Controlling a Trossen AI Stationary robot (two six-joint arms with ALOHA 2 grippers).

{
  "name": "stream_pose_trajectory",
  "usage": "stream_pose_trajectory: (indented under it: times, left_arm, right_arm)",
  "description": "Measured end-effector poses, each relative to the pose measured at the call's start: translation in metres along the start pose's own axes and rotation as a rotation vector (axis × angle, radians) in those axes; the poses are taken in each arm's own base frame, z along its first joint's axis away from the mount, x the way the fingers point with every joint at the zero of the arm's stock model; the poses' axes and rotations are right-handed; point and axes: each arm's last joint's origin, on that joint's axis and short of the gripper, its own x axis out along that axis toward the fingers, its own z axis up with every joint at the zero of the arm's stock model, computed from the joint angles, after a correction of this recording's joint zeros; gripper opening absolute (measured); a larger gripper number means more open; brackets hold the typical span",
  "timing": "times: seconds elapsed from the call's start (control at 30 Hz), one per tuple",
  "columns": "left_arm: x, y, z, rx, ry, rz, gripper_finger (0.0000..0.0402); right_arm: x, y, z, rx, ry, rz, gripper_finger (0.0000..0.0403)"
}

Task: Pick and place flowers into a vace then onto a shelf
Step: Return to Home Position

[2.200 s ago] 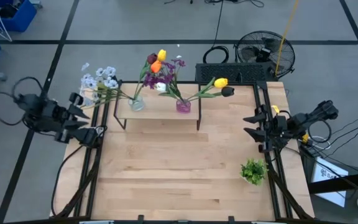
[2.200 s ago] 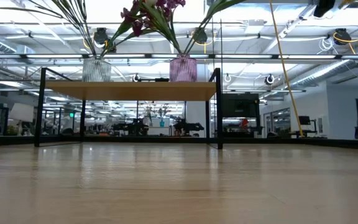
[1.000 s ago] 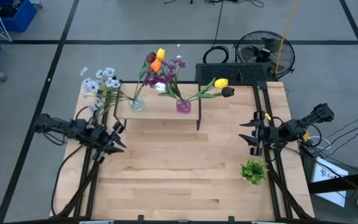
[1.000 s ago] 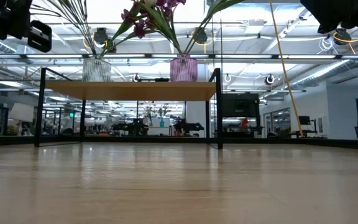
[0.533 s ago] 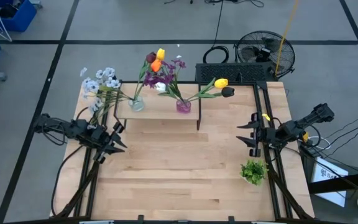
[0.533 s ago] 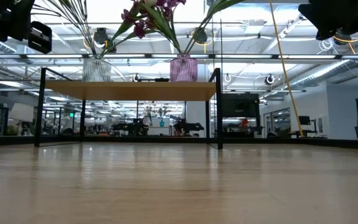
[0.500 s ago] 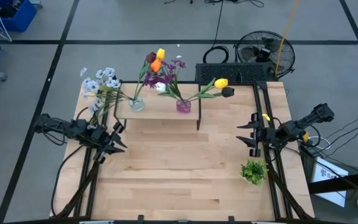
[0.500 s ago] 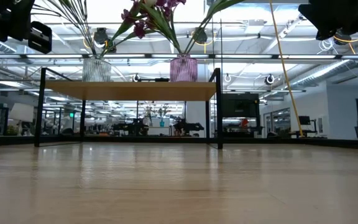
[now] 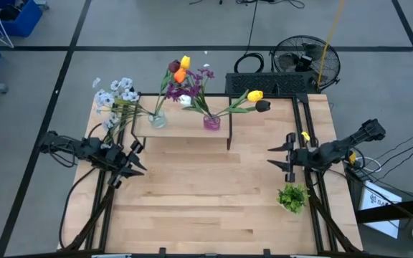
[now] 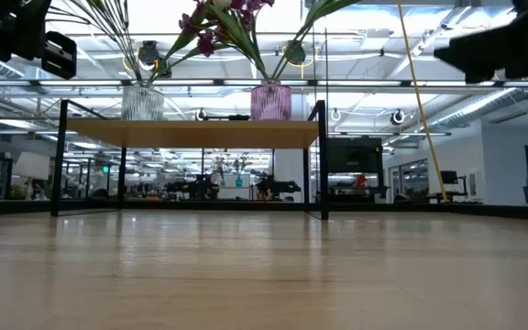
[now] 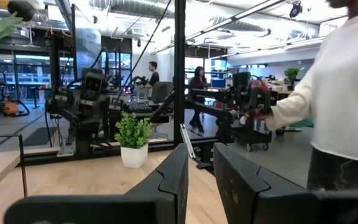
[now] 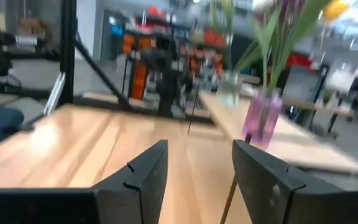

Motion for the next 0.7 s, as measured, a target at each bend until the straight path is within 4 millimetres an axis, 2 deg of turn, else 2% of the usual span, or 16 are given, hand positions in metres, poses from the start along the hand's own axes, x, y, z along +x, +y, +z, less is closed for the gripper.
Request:
stream_pose_trajectory:
  times: [0.13, 0.3, 0.4, 0.5, 0.7]
  left_arm:
    - [0.000, 0.000, 0.000, 0.000, 0.000, 0.000, 0.0081]
    - [0.000, 0.000, 0.000, 0.000, 0.001, 0.000, 0.0081]
    - [0.000, 0.000, 0.000, 0.000, 0.001, 0.000, 0.0081]
    - [0.000, 0.000, 0.000, 0.000, 0.001, 0.001, 0.0081]
    - [0.000, 0.000, 0.000, -0.001, 0.005, 0.001, 0.0081]
  right_arm:
    - [0.000, 0.002, -0.009, 0.029, 0.088, 0.013, 0.0172]
    - [-0.001, 0.002, -0.011, 0.049, 0.099, 0.015, 0.0171]
    - [0.000, 0.004, -0.014, 0.090, 0.028, 0.016, 0.0171]
    - [0.000, 0.003, -0.003, 0.124, -0.101, 0.064, 0.0171]
    - [0.000, 0.005, -0.004, 0.166, -0.094, 0.116, 0.0171]
